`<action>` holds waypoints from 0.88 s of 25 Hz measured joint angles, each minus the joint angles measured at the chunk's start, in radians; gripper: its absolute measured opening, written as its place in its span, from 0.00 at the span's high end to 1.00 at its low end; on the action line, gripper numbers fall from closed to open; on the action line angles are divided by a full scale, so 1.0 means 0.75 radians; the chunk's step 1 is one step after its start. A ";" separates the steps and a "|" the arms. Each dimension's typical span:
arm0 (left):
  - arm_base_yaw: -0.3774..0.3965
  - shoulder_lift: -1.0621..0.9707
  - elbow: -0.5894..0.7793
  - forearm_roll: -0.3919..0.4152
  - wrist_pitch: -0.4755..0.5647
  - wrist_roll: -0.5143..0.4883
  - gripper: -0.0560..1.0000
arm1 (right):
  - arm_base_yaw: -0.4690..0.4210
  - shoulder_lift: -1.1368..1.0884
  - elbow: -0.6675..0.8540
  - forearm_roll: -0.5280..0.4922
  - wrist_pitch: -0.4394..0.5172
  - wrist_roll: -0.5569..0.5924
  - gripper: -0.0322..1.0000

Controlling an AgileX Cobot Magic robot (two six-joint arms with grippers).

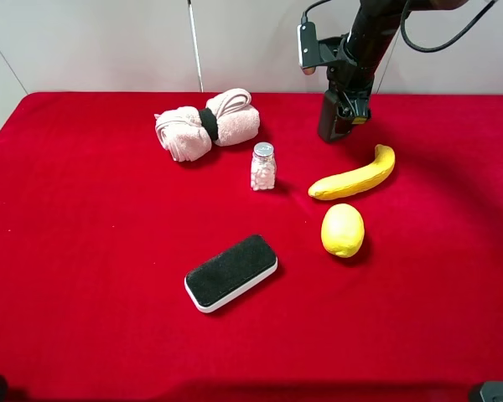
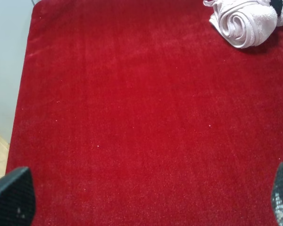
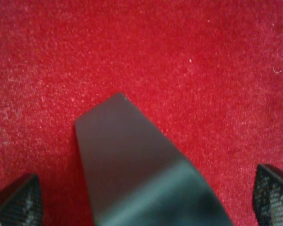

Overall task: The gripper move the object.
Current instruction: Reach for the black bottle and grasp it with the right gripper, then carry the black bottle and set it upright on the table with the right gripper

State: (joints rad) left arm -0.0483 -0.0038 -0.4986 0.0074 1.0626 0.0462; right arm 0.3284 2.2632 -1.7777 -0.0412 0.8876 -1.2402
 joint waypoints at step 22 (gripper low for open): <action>0.000 0.000 0.000 0.000 0.000 0.000 0.01 | 0.000 0.001 -0.007 0.011 0.010 0.000 0.66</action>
State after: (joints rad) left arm -0.0483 -0.0038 -0.4986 0.0074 1.0626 0.0462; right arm 0.3284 2.2640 -1.7826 -0.0329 0.8952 -1.2402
